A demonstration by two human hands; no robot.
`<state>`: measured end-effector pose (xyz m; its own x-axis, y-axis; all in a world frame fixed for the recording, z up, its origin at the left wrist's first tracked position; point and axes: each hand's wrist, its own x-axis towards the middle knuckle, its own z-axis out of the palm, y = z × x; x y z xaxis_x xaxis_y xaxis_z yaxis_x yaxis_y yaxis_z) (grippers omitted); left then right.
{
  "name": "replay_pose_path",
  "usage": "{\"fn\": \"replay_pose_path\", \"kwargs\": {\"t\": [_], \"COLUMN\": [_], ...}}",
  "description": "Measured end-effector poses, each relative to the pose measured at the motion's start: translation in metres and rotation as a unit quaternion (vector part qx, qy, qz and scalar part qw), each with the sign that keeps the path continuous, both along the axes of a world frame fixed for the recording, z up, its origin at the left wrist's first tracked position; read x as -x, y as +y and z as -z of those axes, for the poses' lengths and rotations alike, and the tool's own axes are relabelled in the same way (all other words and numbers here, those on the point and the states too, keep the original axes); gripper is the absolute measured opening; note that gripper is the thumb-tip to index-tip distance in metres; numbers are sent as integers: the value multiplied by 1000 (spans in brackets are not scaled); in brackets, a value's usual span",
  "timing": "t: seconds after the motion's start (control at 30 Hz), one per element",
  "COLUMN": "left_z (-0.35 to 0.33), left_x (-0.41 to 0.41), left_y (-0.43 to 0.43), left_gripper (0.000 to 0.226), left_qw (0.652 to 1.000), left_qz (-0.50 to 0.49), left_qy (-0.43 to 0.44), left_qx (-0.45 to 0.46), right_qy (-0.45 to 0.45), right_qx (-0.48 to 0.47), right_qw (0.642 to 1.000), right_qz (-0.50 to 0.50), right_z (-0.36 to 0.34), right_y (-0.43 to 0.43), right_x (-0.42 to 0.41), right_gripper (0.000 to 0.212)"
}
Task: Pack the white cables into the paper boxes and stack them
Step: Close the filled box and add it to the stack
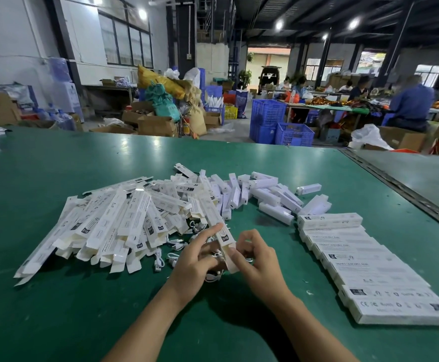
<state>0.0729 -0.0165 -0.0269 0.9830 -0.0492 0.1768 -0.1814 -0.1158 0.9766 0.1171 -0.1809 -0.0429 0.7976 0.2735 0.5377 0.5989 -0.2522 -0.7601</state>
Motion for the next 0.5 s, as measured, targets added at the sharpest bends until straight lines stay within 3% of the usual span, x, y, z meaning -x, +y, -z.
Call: {"fn": "replay_pose_path", "kwargs": {"t": [0.3, 0.5], "left_z": [11, 17], "left_x": [-3, -8], "left_y": [5, 6], "left_gripper": [50, 44], "left_qw": [993, 988], "left_qz": [-59, -118], "left_qy": [-61, -94], "left_qx": [-76, -41], "right_qy": [-21, -16], "right_qx": [16, 41], "right_qw": [1000, 999], "right_qz": [15, -24], "right_z": [1, -3], "right_y": [1, -2], "right_x": [0, 4], "right_gripper": [14, 29]}}
